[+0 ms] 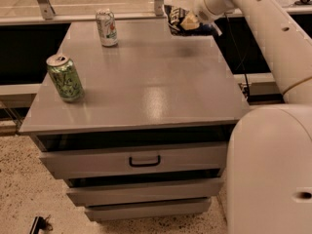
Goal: Move blue chip bag near 7up can
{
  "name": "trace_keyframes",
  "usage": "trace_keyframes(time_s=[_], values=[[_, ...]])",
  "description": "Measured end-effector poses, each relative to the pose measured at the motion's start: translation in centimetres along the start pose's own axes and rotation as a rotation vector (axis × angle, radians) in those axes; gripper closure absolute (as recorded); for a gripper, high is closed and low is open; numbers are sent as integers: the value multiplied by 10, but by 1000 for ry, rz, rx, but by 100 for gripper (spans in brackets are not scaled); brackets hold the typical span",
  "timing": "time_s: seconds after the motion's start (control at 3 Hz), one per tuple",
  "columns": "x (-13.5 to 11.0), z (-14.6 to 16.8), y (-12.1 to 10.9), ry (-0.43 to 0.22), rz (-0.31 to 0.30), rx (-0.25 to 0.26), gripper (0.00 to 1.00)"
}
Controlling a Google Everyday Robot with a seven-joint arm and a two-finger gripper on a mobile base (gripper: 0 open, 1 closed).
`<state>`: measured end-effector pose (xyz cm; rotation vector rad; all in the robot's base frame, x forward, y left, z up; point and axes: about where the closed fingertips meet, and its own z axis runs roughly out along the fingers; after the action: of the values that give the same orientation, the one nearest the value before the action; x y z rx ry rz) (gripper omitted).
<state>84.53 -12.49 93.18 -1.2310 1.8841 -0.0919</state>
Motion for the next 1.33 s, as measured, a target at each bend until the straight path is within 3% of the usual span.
trace_keyframes(time_s=[0.67, 1.33], values=[[-59, 22, 19, -125, -29, -55, 100], [-107, 43, 63, -198, -84, -155, 100]])
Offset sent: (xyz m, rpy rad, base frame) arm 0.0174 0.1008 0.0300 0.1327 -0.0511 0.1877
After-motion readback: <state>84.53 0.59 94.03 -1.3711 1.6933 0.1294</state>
